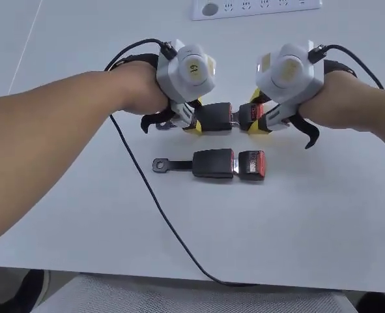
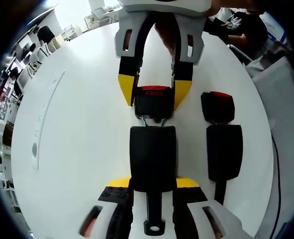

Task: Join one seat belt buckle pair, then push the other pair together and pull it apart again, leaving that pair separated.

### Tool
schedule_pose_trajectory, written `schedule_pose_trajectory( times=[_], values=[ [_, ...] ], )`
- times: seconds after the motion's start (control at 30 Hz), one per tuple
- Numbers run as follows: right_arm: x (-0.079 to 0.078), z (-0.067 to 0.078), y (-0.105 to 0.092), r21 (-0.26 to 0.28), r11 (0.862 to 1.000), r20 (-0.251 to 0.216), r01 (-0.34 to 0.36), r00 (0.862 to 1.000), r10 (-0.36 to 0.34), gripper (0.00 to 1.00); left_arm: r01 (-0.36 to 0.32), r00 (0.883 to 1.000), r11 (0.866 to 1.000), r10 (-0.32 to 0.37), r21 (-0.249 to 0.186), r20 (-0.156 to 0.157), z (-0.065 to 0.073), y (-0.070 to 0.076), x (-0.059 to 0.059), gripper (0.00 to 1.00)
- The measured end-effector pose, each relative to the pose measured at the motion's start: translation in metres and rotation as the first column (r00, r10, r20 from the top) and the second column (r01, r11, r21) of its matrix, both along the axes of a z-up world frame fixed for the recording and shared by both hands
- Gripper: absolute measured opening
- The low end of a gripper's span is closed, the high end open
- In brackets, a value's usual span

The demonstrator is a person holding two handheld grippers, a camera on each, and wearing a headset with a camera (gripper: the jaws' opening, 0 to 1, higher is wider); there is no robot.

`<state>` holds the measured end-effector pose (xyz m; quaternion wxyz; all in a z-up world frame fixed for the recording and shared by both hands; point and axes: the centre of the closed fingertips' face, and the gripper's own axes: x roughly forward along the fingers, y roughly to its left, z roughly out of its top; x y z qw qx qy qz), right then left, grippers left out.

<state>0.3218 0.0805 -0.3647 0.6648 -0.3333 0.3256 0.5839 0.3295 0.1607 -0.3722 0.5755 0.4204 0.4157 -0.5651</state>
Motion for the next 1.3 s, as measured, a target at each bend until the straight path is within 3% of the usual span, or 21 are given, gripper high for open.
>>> schedule_pose_trajectory(
  times=[0.17,0.37,0.6,0.83,1.3],
  values=[
    [0.0,-0.001,-0.007,-0.013,1.0,-0.001,0.003,1.0,-0.003,0.35,-0.008,1.0,1.0,0.008,0.002,0.0,0.0,0.001,0.001,0.3],
    [0.0,0.0,-0.01,0.008,1.0,-0.007,0.023,1.0,-0.023,0.36,-0.005,1.0,1.0,0.005,0.004,0.0,-0.001,0.0,0.001,0.3],
    [0.0,-0.001,-0.02,-0.002,1.0,0.012,0.031,0.999,-0.031,0.36,0.001,1.0,1.0,-0.001,0.015,-0.004,-0.001,-0.001,0.001,0.31],
    [-0.003,-0.002,-0.05,-0.005,0.999,0.008,0.054,0.999,-0.054,0.36,-0.003,1.0,1.0,0.003,0.028,-0.004,-0.001,-0.002,0.0,0.31],
    [-0.015,-0.002,-0.128,-0.079,0.99,0.02,0.114,0.993,-0.113,0.36,0.0,1.0,0.999,-0.001,0.044,0.003,-0.002,-0.003,-0.004,0.31]
  ],
)
